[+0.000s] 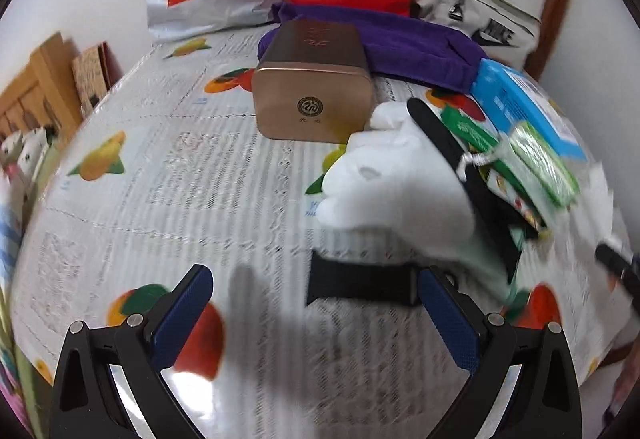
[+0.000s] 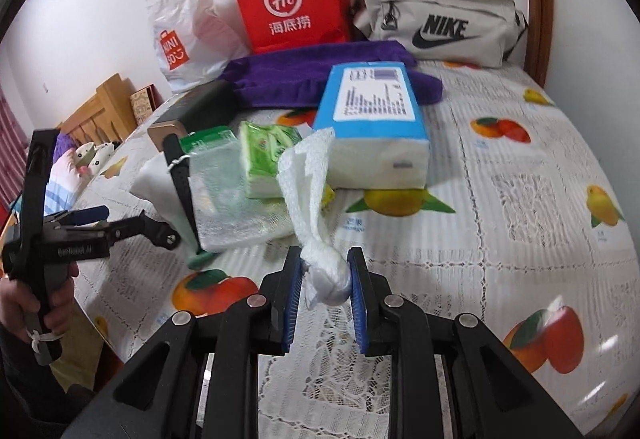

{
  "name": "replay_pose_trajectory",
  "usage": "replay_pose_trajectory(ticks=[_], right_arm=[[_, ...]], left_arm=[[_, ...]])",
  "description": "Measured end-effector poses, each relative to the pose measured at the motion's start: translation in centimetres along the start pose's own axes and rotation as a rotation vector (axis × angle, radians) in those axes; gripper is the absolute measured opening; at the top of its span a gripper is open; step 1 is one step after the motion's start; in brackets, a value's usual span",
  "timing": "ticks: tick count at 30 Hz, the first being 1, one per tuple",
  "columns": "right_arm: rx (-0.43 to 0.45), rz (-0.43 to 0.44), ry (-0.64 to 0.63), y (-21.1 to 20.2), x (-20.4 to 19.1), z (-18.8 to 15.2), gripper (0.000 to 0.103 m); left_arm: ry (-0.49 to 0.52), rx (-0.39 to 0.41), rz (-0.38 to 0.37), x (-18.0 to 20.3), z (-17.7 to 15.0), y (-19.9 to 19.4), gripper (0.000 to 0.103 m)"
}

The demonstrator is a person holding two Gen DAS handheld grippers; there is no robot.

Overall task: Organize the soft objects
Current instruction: 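Lift the white tissue with the right tool while the left tool reaches the black watch strap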

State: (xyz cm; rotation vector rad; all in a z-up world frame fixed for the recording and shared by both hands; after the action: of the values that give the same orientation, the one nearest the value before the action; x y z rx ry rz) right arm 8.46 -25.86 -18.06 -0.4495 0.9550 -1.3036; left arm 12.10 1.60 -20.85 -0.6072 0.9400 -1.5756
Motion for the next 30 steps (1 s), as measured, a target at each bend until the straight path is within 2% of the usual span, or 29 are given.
replay_pose_trajectory(ticks=[4, 8, 9, 19, 25, 27, 30], right_arm=[[-0.013, 0.009, 0.011, 0.5, 0.4, -0.2, 0.023], [-0.026, 0.010, 0.021, 0.9, 0.6, -0.2, 0.023], [-0.029, 0.013, 0.027, 1.1, 0.7, -0.2, 0.023], [-0.031, 0.018, 0.025, 1.1, 0.5, -0.3, 0.023], [-0.023, -0.061, 0.030, 1.8, 2.1, -0.5, 0.023], [-0.024, -0.078, 0.030, 2.0, 2.7, -0.6, 0.023], [-0.023, -0.089, 0.029, 2.4, 3.2, -0.4, 0.023]], left_arm=[[-0.024, -0.024, 0.069, 0.6, 0.9, 1.3, 0.103], [-0.005, -0.084, 0.059, 1.9, 1.0, 2.9, 0.103], [0.003, -0.066, 0.070, 2.1, 1.0, 2.7, 0.103], [0.016, -0.081, 0.038, 1.6, -1.1, 1.0, 0.103], [0.023, -0.121, 0.052, 0.2, -2.9, 0.1, 0.103], [0.006, -0.130, 0.030, 0.2, -3.6, -0.2, 0.103], [-0.017, -0.105, -0.051, 1.2, -3.3, -0.5, 0.103]])
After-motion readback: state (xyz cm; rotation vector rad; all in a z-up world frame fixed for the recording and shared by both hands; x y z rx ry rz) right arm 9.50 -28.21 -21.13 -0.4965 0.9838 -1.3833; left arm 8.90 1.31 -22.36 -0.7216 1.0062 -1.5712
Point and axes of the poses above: each gripper's, at about its wrist camera, not at the fingertips, and y roughly the way its jaws point, x to its right, z to its top, the point moved 6 cm from there along y, roughly the way its jaws point, and after that the axes turned 15 degrees about y, right-handed, at the moved point
